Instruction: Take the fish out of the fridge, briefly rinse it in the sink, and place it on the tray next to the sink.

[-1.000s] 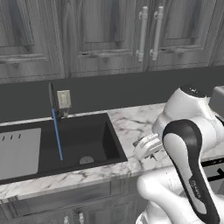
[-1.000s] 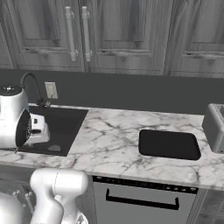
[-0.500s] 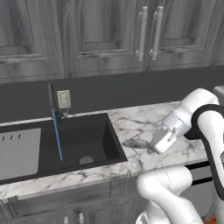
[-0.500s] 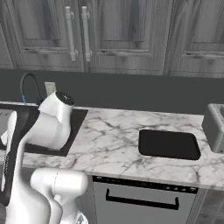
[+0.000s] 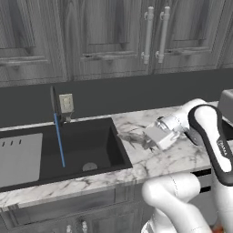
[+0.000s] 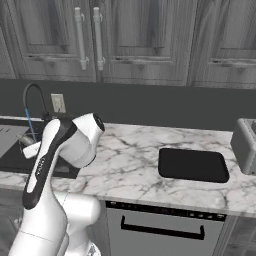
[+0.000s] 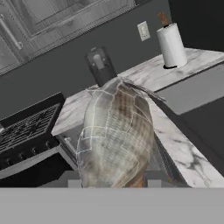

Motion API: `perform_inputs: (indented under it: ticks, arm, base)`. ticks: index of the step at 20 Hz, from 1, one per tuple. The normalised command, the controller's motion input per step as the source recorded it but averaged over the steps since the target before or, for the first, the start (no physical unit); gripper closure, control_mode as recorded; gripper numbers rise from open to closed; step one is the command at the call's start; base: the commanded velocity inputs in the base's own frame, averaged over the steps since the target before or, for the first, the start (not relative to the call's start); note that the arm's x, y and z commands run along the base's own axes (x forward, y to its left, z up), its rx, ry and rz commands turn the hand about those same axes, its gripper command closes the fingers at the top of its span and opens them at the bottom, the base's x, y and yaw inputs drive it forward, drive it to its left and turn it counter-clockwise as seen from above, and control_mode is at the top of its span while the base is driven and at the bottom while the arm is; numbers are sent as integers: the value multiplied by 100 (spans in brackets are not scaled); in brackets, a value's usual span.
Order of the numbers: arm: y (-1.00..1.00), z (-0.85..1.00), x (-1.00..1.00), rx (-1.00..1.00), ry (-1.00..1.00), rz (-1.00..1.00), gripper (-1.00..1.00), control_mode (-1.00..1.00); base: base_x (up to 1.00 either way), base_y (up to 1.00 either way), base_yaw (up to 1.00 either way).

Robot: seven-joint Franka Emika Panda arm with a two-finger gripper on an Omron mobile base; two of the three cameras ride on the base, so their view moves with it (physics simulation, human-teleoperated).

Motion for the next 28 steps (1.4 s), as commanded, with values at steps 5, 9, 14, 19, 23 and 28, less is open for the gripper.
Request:
perform_inputs:
  ticks: [5,9,14,19,23,28]
  arm:
    - [42,-4,69,14,0,10,100,-100]
    - [62,0,48,-2,6,1,100,-100]
    - [52,0,21,-12,11,0,100,-100]
    - [18,-1,1,-6,5,0,100,-100]
    - [2,-41,0,-8,7,1,100,-100]
    - [0,-38,0,-4,4,0,100,-100]
  base:
    - [0,0,0]
    - [0,0,0]
    - [0,0,0]
    - [0,0,0]
    - [0,0,0]
    - [0,0,0]
